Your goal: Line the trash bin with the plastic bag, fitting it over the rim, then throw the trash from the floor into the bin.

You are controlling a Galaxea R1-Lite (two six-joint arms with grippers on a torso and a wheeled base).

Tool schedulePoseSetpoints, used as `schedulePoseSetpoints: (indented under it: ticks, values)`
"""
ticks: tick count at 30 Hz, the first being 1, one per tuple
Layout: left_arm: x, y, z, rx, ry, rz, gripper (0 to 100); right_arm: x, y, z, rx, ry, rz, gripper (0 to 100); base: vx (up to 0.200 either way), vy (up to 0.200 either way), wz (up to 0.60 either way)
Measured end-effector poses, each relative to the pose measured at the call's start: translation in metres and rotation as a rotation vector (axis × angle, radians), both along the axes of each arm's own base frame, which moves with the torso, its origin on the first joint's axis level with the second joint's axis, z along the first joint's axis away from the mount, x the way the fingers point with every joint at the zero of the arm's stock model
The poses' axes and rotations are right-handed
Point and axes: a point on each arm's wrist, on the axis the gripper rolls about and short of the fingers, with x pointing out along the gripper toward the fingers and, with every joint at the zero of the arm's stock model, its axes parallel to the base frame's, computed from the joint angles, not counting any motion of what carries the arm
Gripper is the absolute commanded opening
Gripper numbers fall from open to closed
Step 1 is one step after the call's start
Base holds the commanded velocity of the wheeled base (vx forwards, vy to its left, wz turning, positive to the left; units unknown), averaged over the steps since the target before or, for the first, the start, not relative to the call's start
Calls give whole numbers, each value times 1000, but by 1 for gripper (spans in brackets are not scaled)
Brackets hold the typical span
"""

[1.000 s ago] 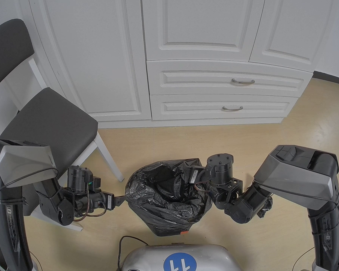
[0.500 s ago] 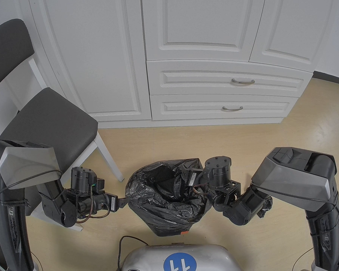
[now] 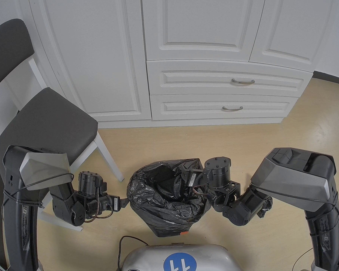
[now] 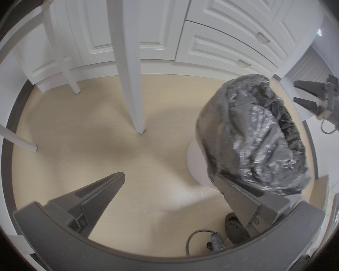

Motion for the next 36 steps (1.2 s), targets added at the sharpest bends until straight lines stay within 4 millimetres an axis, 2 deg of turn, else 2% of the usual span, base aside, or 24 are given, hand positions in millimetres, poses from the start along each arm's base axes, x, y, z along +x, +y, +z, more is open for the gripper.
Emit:
schedulePoseSetpoints:
  ticks: [5,10,17,18,29,36]
  values:
    - [3,-1,-9,10,8,26,100,-1,1,-1,0,2,2,100,0,0,0]
    - [2,1,-12,17,19,27,100,-5,10,-4,-20,7,27,100,0,0,0]
    - [0,3,-10,25,19,22,100,-5,28,4,-215,-42,114,100,0,0,0]
    - [-1,4,-9,27,19,20,100,-4,32,7,-233,-44,125,0,0,0,0]
    - [-3,18,-8,79,16,10,100,6,79,17,-361,19,216,0,0,0,0]
    - [-6,24,-4,64,14,-10,100,22,98,-3,-423,44,240,0,0,0,0]
